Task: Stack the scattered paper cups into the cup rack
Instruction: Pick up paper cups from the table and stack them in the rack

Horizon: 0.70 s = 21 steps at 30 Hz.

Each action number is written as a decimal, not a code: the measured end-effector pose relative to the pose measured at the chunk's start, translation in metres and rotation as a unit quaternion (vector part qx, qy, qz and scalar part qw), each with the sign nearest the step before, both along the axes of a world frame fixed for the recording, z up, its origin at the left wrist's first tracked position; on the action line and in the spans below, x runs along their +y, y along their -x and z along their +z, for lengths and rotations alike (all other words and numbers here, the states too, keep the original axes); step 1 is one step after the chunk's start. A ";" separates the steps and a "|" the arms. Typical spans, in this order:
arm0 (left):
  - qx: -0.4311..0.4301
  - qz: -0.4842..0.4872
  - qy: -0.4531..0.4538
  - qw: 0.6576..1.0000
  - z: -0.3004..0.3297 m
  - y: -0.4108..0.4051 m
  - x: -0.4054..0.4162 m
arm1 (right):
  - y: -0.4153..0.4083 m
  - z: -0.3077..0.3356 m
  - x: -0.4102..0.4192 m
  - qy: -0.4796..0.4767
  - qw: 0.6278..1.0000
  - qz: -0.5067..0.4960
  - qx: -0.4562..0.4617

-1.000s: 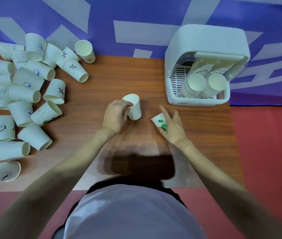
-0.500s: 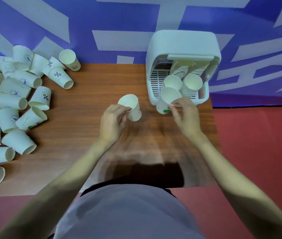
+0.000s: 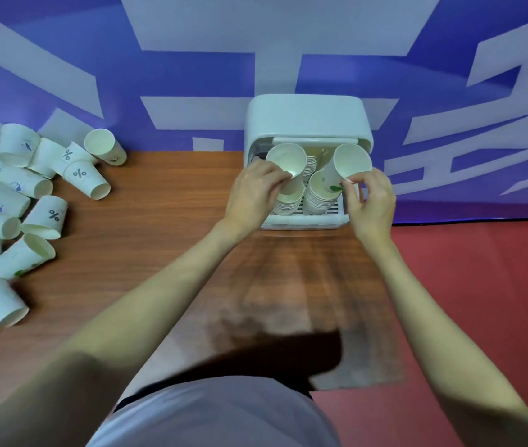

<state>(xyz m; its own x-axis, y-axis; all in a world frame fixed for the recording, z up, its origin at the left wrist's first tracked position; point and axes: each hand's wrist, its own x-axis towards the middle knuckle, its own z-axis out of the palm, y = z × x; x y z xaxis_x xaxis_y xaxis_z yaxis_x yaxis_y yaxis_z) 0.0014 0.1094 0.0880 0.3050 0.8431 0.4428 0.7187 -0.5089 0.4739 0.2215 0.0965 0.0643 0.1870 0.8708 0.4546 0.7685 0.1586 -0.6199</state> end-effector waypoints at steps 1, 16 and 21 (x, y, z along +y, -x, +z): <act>0.009 -0.001 0.004 1.000 -0.003 -0.002 0.001 | -0.001 -0.004 0.004 0.004 1.000 0.006 0.000; 0.098 -0.030 0.106 0.989 -0.053 -0.015 0.007 | -0.004 -0.050 0.014 0.187 0.968 0.107 -0.126; 0.073 -0.004 0.089 0.993 -0.055 -0.007 -0.004 | 0.008 -0.043 0.003 0.195 0.968 0.094 -0.127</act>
<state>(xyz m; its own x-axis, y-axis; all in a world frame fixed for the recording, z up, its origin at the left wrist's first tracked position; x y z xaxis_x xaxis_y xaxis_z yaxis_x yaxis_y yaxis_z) 0.0084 0.1058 0.0326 0.3617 0.9015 0.2377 0.7829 -0.4321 0.4475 0.2134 0.0993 0.0212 -0.0662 0.9932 0.0956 0.8839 0.1028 -0.4563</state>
